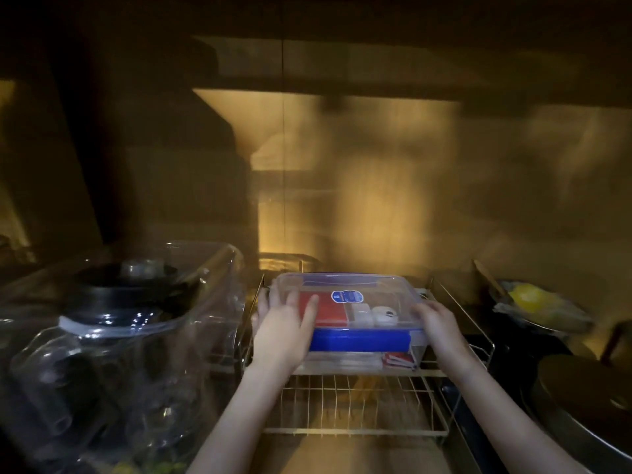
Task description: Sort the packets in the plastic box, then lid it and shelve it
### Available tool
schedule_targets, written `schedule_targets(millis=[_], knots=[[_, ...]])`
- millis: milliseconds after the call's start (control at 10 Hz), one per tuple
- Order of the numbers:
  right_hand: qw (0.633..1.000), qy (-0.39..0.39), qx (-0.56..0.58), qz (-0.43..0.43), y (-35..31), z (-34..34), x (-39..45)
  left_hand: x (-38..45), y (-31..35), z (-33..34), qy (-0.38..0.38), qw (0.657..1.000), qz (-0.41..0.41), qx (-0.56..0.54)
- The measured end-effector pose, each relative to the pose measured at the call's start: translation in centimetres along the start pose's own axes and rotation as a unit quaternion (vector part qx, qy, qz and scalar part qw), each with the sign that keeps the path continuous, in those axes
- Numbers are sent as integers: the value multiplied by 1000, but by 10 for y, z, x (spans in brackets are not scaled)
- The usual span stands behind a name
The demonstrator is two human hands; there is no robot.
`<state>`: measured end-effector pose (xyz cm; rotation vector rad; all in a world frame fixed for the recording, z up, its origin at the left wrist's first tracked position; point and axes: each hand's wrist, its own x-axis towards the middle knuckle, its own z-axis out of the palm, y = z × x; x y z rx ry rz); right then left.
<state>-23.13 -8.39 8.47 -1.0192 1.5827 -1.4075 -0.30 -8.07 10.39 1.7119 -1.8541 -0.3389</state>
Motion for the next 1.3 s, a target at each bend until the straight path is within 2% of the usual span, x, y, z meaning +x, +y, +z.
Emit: schedule_targets(millis=[100,200,300,500,800,900,1000,1100,1200,1300], knots=[[1000,8,15,-3,0,5,10,-5,14,9,-34,988,97,115],[1000,-7,26,1,2,11,20,-4,15,20,-89,975,112,169],[999,-14,34,-3,0,20,28,9,7,22,-62,976,112,177],[1000,3,16,-3,-6,47,53,44,-9,23,-78,979,96,160],[999,33,-33,-7,-1,56,77,67,-11,30,-62,972,108,200],[995,49,-83,-8,-2,56,73,67,-10,26,-80,970,106,206],[957,105,-264,-57,-12,52,63,70,-2,16,-120,963,98,220],[938,118,-283,-161,-37,45,40,80,12,1,-190,964,59,177],[959,96,-71,-257,-86,32,-9,96,33,-23,-233,965,36,119],[907,26,143,-395,-143,-4,-80,106,56,-51,-144,976,88,140]])
